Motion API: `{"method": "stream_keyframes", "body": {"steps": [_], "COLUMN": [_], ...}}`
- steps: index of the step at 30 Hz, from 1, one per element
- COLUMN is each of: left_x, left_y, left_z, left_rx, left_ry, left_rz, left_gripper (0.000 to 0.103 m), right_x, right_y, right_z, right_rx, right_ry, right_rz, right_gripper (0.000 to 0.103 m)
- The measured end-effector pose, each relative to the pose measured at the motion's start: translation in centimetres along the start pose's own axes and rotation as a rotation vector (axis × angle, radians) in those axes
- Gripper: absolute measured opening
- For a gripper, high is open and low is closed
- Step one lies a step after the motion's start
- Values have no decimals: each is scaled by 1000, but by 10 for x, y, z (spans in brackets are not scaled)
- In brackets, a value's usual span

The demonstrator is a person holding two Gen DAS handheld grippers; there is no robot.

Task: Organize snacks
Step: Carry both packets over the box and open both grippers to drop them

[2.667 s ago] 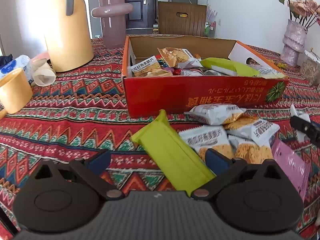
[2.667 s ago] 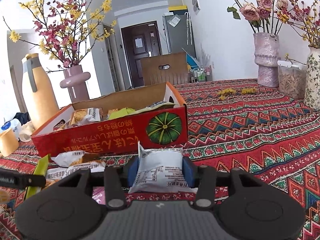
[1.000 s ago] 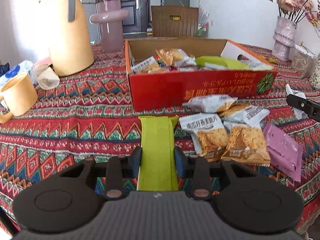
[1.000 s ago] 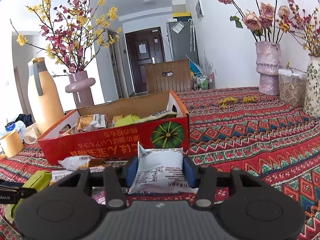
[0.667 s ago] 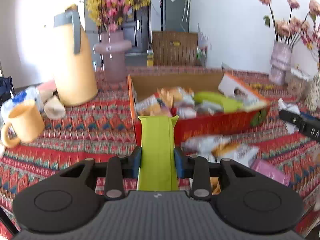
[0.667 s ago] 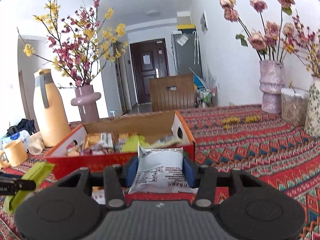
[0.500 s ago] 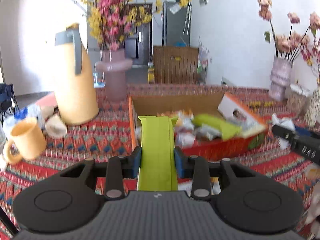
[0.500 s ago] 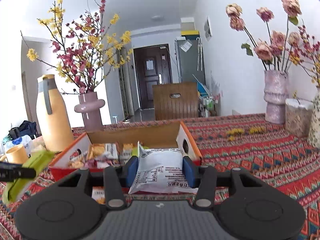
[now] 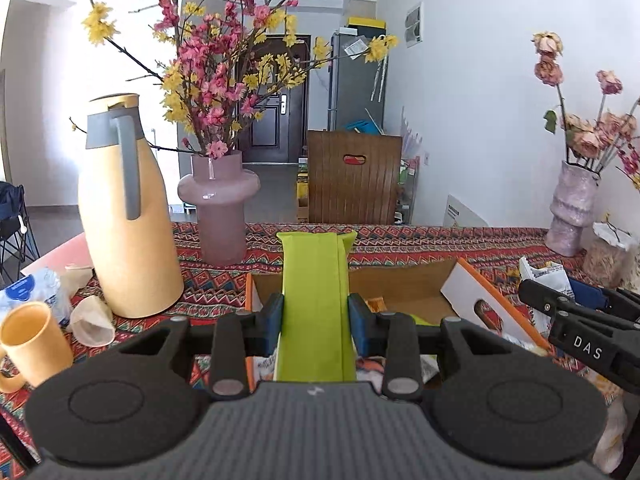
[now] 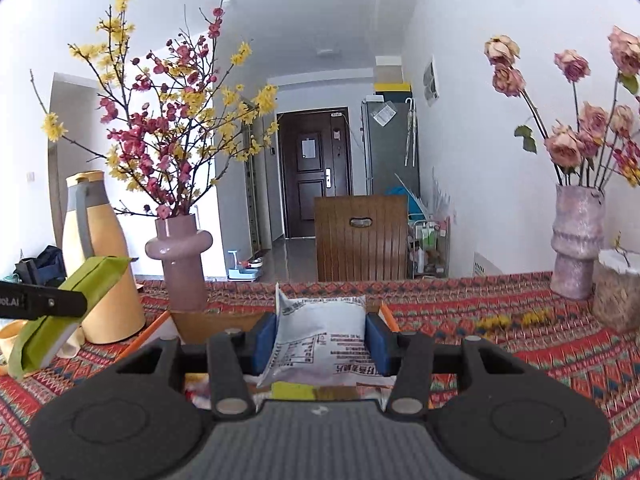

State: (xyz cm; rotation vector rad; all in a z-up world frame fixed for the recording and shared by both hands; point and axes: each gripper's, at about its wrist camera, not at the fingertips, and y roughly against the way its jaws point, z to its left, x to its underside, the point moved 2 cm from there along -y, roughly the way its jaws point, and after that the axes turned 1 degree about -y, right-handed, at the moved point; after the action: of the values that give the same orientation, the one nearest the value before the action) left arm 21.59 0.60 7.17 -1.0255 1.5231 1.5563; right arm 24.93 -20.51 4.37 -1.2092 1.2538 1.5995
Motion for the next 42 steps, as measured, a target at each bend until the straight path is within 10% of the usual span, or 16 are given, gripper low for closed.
{"method": "stream_keyframes", "body": {"steps": [29, 31, 35, 42], "left_x": [30, 29, 29, 27], "left_y": [-87, -85, -75, -67], "left_z": [1, 2, 5, 4], "left_rx": [19, 26, -1, -13], "left_ry": [38, 45, 62, 61], "left_rz": [66, 51, -7, -37], "left_gripper": [36, 42, 103, 103], "right_x": [34, 35, 34, 35], "right_y": [-73, -72, -64, -58], "right_z": [11, 10, 7, 4], "right_rx": [32, 48, 57, 58], "right_ry": [4, -1, -26, -52], "right_rz": [113, 111, 92, 95], "right_gripper": [56, 68, 101, 103]}}
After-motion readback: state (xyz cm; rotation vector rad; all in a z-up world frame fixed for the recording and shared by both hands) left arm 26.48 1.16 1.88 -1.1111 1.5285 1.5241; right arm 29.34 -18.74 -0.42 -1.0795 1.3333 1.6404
